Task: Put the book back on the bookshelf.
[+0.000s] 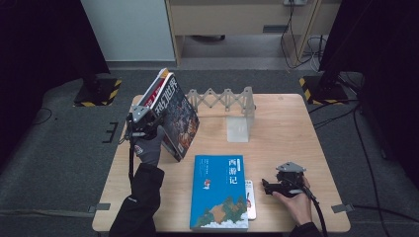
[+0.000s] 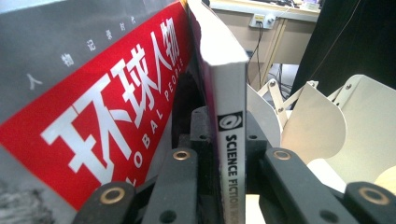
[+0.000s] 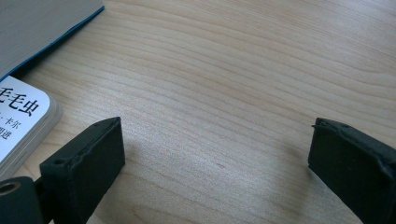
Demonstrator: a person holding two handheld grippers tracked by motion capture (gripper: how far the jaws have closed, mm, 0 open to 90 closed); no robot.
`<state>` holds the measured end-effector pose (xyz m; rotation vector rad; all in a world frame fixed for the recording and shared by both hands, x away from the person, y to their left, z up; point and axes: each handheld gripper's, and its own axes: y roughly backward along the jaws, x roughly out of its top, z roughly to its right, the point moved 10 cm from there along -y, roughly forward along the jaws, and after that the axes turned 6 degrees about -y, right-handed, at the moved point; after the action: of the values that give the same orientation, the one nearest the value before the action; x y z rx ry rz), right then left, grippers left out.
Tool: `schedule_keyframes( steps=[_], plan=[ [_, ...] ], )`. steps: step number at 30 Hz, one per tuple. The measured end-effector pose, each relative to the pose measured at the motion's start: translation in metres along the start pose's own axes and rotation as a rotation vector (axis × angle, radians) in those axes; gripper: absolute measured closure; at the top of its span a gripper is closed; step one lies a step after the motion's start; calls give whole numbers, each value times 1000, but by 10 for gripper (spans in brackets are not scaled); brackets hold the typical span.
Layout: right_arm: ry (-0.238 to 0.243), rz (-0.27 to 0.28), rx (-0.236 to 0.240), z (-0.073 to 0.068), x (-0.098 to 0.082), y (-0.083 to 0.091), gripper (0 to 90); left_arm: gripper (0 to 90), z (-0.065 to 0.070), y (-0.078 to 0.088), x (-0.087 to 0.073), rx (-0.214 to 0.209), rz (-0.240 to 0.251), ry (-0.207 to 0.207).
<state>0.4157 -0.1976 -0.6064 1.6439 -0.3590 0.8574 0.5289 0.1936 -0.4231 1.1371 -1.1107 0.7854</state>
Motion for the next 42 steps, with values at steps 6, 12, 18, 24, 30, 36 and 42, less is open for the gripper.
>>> schedule_keyframes(
  steps=[6,12,18,24,30,36,42],
  plan=[
    [0,-1,0,0,0,0,43,783,-2,3,-2,14,-12,-8],
    [1,0,-2,0,0,0,43,729,-2,6,-5,23,-19,-18],
    [2,0,-2,1,0,0,43,674,-4,11,-9,26,-19,-15],
    [2,1,1,0,0,0,43,648,-5,17,-14,29,-22,-23],
    [-1,1,1,0,1,1,43,642,-4,22,-18,27,-18,-26],
    [-4,6,2,0,2,2,43,631,-2,28,-23,24,-26,-36],
    [-16,17,10,-2,3,4,42,606,4,35,-29,24,-35,-58]
  ],
)
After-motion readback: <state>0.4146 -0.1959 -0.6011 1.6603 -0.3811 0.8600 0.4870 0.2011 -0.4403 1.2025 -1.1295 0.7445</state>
